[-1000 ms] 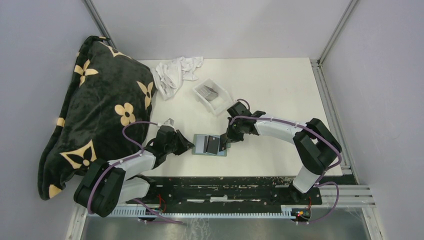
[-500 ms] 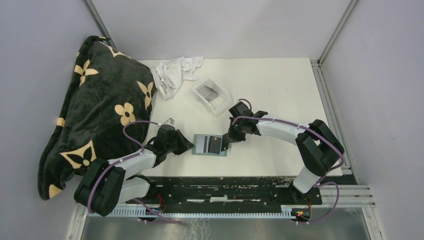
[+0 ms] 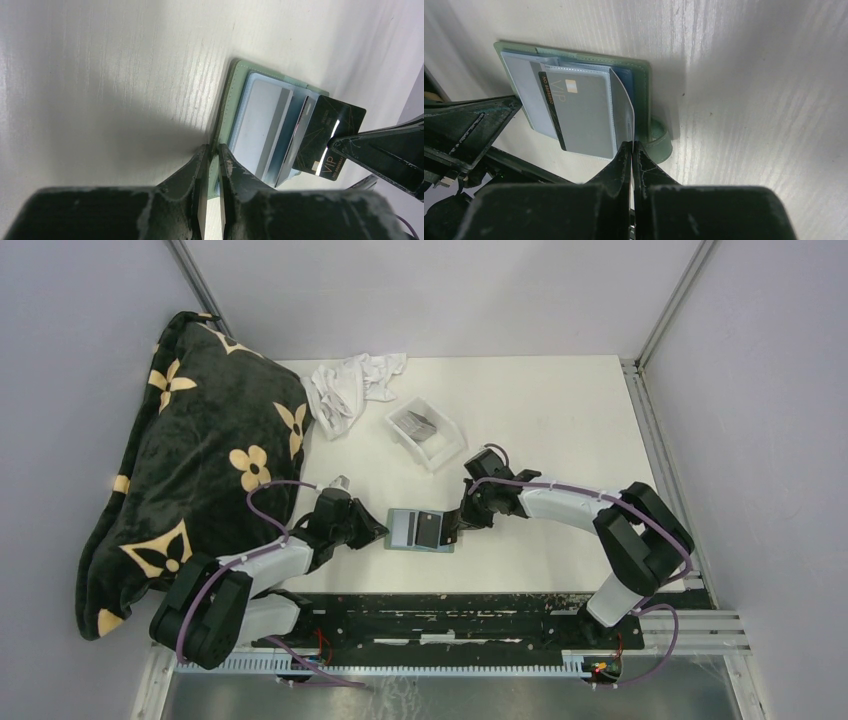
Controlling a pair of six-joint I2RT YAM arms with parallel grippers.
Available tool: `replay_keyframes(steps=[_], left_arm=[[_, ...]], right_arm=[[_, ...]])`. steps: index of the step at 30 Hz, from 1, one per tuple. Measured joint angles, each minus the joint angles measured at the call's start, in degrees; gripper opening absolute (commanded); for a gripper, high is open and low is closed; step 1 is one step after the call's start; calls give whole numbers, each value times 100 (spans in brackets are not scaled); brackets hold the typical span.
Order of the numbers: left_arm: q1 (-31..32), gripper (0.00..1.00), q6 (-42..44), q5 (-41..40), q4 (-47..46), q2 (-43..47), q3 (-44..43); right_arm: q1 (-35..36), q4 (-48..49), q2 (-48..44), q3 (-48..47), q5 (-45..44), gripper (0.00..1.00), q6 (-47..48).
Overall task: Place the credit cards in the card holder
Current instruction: Turn over the card slot in the card holder.
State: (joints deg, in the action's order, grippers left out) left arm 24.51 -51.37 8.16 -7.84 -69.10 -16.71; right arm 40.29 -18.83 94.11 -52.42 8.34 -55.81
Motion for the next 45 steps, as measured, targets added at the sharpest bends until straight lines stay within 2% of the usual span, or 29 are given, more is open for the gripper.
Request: replay_keyframes(steps=[14, 22, 28, 37, 45], left_arm=[[0, 19, 2, 4, -39, -68, -26], [0, 18, 0, 66, -177, -166, -26], [0, 18, 0, 74, -179, -168, -26], [0, 16, 0, 74, -177, -166, -26], [-2, 16, -2, 90, -216, -162, -2]], right_arm=[[-4, 1329, -164, 708, 409, 1, -570], [9, 1408, -533, 776, 175, 1, -586], [9, 1346, -527, 549, 170, 1, -535], [190, 1268, -107, -271, 216, 1, -291], [323, 1215, 328, -501, 310, 1, -170]])
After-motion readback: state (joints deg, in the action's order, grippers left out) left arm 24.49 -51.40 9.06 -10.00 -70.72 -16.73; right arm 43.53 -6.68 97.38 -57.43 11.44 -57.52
